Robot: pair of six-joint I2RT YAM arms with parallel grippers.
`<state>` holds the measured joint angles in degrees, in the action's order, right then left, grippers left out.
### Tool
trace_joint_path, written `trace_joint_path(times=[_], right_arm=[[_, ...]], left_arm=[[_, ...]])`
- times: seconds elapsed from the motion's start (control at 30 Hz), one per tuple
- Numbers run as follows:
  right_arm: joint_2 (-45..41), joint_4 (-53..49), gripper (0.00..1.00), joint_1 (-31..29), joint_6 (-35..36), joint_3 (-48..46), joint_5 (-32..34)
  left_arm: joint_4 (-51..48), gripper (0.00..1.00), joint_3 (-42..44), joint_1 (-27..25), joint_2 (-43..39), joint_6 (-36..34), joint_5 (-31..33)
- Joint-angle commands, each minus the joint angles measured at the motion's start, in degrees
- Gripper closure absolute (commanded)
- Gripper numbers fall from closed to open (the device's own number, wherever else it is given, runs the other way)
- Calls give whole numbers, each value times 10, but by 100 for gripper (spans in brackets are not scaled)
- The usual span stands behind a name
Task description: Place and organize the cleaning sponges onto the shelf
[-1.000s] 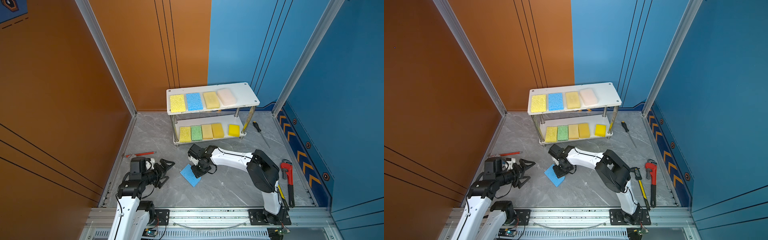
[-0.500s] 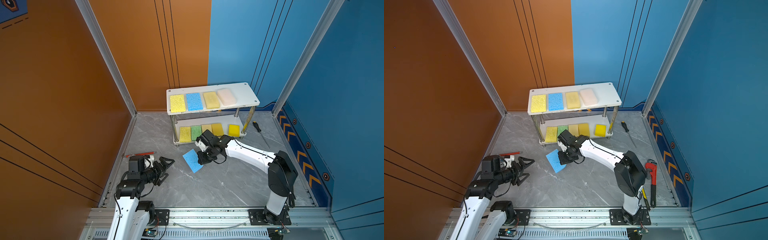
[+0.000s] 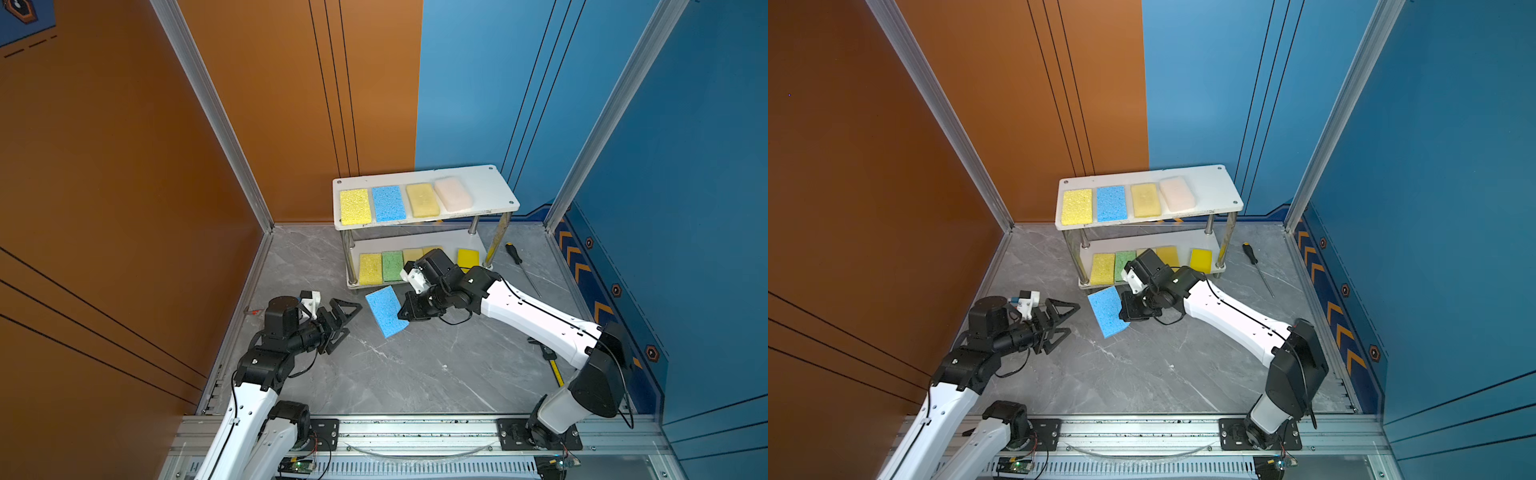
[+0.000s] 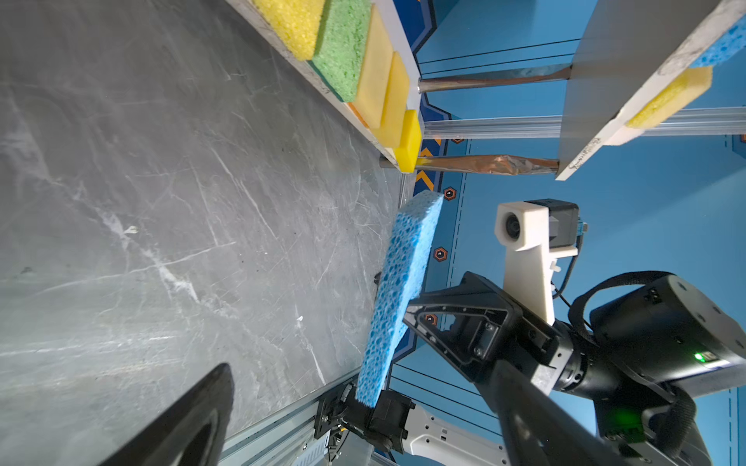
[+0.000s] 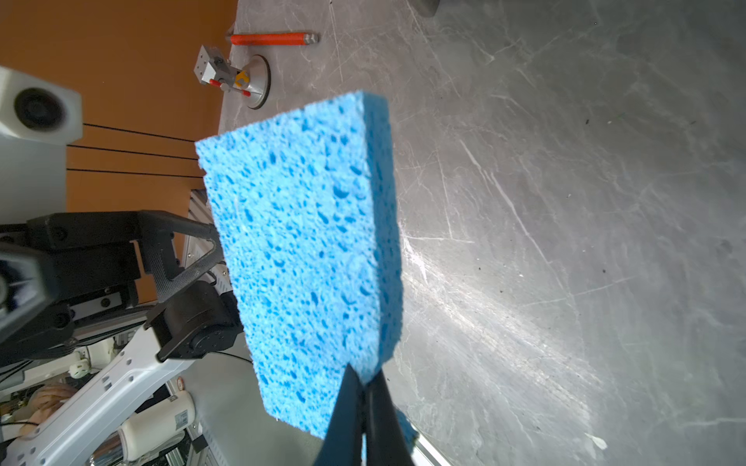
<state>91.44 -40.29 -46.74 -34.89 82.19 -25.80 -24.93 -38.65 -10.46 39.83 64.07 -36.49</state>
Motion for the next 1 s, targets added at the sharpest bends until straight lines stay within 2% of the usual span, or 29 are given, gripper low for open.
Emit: trace_joint_path(times=[0.0, 0.4, 0.53, 0.63, 0.7, 0.73, 0.8, 0.87, 0.9, 0.97], right_arm=[[-27, 0, 100, -9, -28, 7, -25], [-60, 0, 100, -25, -60, 35, -38], [-56, 0, 100, -27, -64, 41, -46], [-54, 0, 100, -27, -65, 43, -48], [-52, 0, 100, -28, -64, 45, -51], [-51, 0, 100, -28, -63, 45, -52], [-48, 0, 100, -27, -64, 45, -54], [-47, 0, 100, -27, -63, 46, -55], [-45, 0, 100, -26, -64, 47, -55], [-42, 0, 99, -24, -64, 51, -57]], left_arm=[[47, 2, -35, -35, 22, -14, 41], [89, 13, -67, -97, 60, -19, 92], [89, 24, -70, -109, 61, -23, 108], [88, 37, -73, -112, 59, -28, 117], [89, 41, -73, -113, 57, -31, 121], [89, 47, -74, -113, 57, -32, 122], [89, 69, -77, -115, 59, -37, 125], [88, 86, -80, -117, 61, -40, 127], [88, 90, -81, -118, 63, -40, 127], [89, 92, -81, -119, 66, -42, 127]])
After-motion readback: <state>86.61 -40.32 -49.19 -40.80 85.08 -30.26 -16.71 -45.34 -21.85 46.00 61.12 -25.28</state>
